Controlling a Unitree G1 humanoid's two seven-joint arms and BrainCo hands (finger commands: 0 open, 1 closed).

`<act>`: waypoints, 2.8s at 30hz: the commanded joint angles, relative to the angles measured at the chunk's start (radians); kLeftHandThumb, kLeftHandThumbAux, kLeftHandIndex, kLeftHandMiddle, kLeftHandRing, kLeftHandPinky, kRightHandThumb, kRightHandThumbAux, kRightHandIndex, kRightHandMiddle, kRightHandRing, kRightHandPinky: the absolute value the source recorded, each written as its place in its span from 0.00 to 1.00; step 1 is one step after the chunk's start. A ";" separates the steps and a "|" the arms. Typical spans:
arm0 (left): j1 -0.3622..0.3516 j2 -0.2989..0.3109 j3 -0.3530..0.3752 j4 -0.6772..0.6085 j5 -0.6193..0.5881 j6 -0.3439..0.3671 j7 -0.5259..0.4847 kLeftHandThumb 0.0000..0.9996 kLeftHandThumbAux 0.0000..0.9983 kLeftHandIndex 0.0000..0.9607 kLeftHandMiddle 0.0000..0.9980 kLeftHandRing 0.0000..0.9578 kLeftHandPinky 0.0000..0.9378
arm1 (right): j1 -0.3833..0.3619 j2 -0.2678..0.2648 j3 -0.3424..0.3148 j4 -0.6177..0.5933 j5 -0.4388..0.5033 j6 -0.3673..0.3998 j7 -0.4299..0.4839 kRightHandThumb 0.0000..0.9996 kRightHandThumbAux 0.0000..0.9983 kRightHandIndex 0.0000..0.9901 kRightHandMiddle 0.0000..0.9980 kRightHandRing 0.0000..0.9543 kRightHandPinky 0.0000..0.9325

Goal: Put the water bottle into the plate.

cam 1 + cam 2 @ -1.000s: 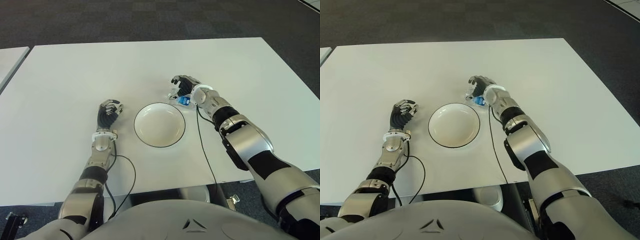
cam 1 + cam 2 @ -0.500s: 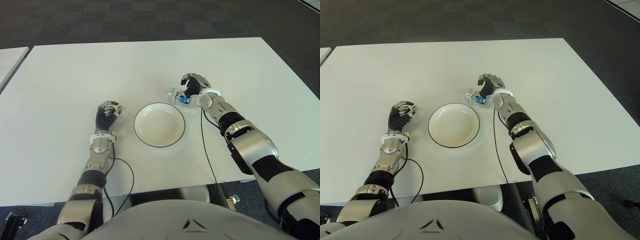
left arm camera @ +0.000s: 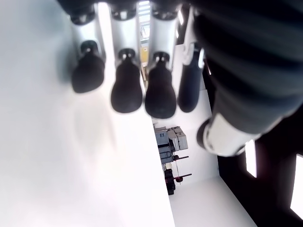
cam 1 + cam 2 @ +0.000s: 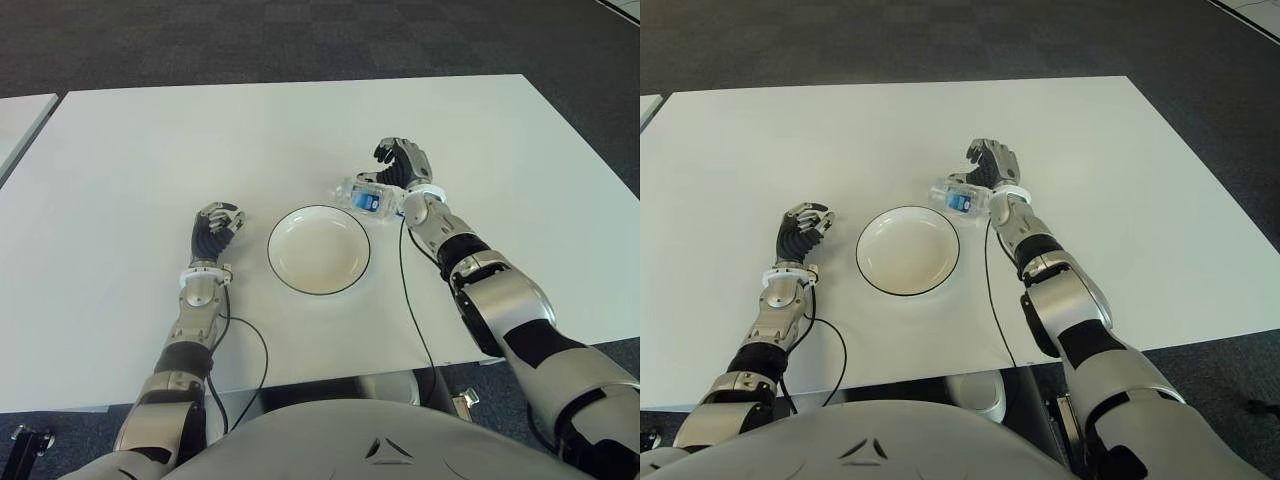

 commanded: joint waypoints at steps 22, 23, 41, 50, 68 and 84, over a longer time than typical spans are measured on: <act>0.032 -0.017 0.002 0.002 -0.003 0.028 -0.015 0.71 0.72 0.46 0.77 0.79 0.81 | 0.043 0.021 -0.013 -0.009 0.001 -0.022 -0.032 0.71 0.72 0.44 0.83 0.88 0.91; 0.031 -0.018 0.003 0.004 -0.005 0.026 -0.016 0.71 0.72 0.46 0.77 0.79 0.81 | 0.043 0.023 -0.007 -0.005 -0.005 -0.012 -0.029 0.71 0.72 0.44 0.83 0.87 0.90; 0.025 -0.019 0.007 0.018 -0.006 0.027 -0.012 0.71 0.72 0.46 0.76 0.79 0.81 | 0.026 0.014 0.103 -0.002 -0.071 -0.008 0.151 0.42 0.67 0.28 0.35 0.40 0.43; 0.030 -0.022 0.005 0.001 -0.005 0.028 -0.012 0.71 0.72 0.46 0.77 0.79 0.81 | 0.001 0.011 0.166 -0.002 -0.109 0.039 0.280 0.34 0.57 0.09 0.09 0.11 0.16; 0.017 -0.024 0.016 0.020 -0.013 0.045 -0.005 0.71 0.72 0.46 0.76 0.79 0.81 | -0.033 0.045 0.219 0.000 -0.133 0.179 0.428 0.53 0.33 0.00 0.00 0.00 0.00; 0.015 -0.026 0.015 0.011 -0.004 0.064 0.011 0.71 0.72 0.46 0.77 0.79 0.81 | -0.059 0.086 0.256 0.058 -0.160 0.258 0.503 0.60 0.30 0.00 0.00 0.00 0.00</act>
